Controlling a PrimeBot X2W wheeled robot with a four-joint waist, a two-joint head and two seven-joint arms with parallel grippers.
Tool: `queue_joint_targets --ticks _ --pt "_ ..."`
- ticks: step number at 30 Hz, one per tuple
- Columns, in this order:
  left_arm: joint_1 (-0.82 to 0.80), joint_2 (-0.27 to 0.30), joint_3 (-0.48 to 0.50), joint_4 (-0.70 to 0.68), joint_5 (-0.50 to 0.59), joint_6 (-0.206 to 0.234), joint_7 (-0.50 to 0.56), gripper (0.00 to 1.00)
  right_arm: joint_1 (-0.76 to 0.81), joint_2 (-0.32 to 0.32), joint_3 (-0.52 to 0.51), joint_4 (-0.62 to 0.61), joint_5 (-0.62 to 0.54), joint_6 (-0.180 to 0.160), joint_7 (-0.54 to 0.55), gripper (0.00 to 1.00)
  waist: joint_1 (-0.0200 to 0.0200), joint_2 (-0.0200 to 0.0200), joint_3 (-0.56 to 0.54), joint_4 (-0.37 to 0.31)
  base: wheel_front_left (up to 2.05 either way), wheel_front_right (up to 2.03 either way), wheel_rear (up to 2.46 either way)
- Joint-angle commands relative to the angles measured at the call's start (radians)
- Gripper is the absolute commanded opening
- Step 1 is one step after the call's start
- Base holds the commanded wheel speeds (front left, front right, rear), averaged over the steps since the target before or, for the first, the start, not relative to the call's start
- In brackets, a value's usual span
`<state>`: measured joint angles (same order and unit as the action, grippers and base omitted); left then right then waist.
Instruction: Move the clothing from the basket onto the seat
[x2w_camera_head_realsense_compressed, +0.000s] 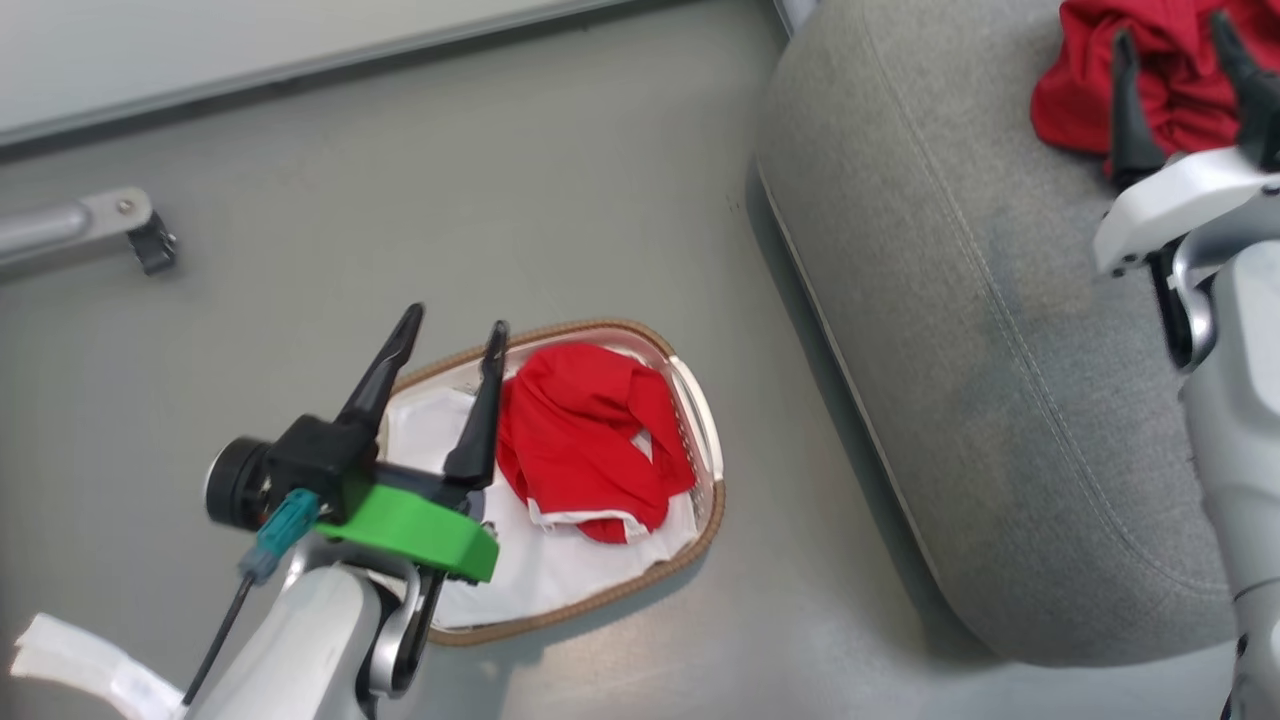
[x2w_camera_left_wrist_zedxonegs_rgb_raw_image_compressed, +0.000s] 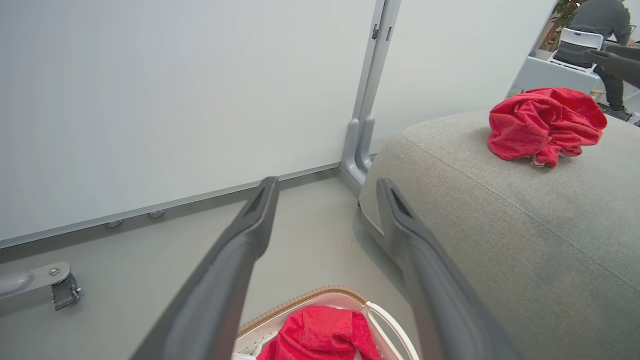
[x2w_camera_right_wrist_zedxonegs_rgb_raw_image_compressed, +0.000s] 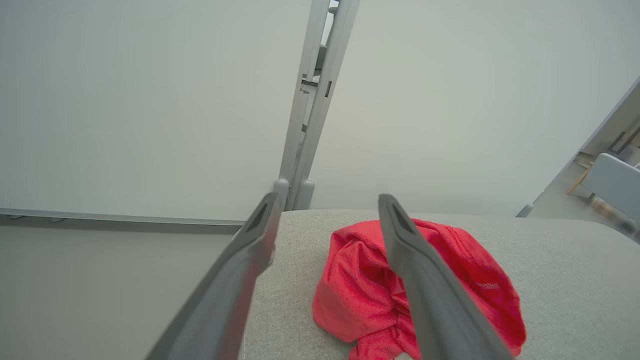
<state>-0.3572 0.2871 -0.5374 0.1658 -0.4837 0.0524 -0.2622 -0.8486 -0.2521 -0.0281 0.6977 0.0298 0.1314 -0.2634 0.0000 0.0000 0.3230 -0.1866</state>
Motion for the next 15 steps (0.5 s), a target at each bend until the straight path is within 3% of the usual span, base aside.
queue_joint_targets --ticks 1,15 --pt "0.036 -0.009 0.031 0.003 0.01 -0.003 -0.003 1.0 0.036 0.011 0.003 -0.016 0.014 -0.001 -0.002 1.0 0.0 0.0 -0.077 0.047 0.0 0.0 0.0" --pt "0.273 -0.112 0.3 0.033 0.084 -0.045 -0.002 1.0 0.398 0.172 -0.006 -0.271 0.067 -0.001 -0.002 1.0 0.0 0.0 -0.23 0.137 0.0 0.0 0.0"
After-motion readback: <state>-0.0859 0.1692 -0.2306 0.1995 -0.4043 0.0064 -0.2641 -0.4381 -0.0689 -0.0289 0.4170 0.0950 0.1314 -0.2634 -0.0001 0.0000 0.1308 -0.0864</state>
